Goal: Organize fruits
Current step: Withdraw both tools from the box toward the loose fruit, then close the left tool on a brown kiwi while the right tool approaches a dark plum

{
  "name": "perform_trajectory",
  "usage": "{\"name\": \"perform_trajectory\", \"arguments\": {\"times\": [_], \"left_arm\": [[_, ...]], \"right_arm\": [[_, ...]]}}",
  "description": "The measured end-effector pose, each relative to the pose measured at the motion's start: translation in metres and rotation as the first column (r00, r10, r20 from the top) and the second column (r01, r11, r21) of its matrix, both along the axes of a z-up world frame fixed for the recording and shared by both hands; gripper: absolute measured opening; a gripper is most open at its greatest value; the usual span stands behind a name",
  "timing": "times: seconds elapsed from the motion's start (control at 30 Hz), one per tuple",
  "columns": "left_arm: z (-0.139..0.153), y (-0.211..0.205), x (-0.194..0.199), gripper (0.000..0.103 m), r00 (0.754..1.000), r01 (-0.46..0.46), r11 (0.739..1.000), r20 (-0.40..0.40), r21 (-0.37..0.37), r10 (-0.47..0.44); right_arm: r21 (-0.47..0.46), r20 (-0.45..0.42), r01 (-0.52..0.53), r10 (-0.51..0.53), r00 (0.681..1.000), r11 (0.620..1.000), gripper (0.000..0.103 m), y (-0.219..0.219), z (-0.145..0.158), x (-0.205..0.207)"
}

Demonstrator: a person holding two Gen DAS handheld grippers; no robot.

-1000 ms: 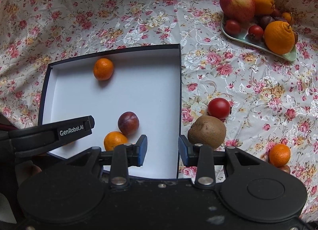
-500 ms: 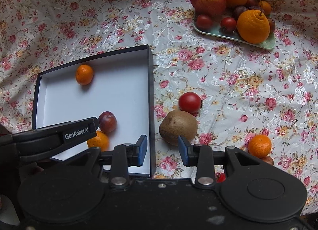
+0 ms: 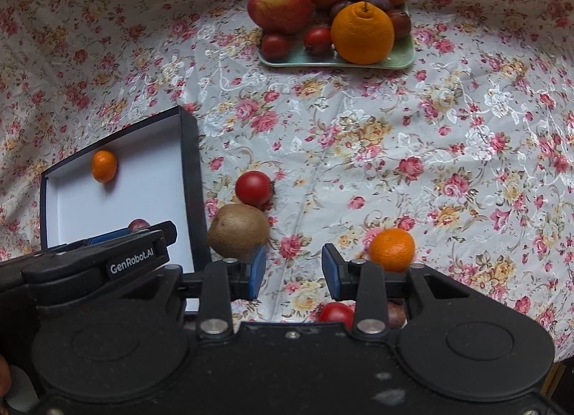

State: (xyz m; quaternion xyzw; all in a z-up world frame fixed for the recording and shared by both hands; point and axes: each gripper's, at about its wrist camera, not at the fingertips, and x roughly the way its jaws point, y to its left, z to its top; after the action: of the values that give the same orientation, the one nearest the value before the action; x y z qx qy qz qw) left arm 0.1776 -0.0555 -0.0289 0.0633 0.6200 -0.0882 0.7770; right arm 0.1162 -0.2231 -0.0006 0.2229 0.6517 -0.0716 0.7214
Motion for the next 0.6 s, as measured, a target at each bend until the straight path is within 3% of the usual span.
{"name": "perform_trajectory", "arguments": {"times": [0.37, 0.6], "left_arm": [[-0.004, -0.049, -0.014, 0.051, 0.993, 0.118, 0.992, 0.006, -0.046, -0.117], [-0.012, -0.065, -0.02, 0.051, 0.988, 0.155, 0.988, 0.012, -0.009, -0.155]], "right_arm": [[0.015, -0.049, 0.12, -0.119, 0.992, 0.993, 0.038, -0.06, -0.01, -0.032], [0.021, -0.074, 0.156, -0.154, 0.985, 0.987, 0.038, -0.079, -0.015, -0.046]]}}
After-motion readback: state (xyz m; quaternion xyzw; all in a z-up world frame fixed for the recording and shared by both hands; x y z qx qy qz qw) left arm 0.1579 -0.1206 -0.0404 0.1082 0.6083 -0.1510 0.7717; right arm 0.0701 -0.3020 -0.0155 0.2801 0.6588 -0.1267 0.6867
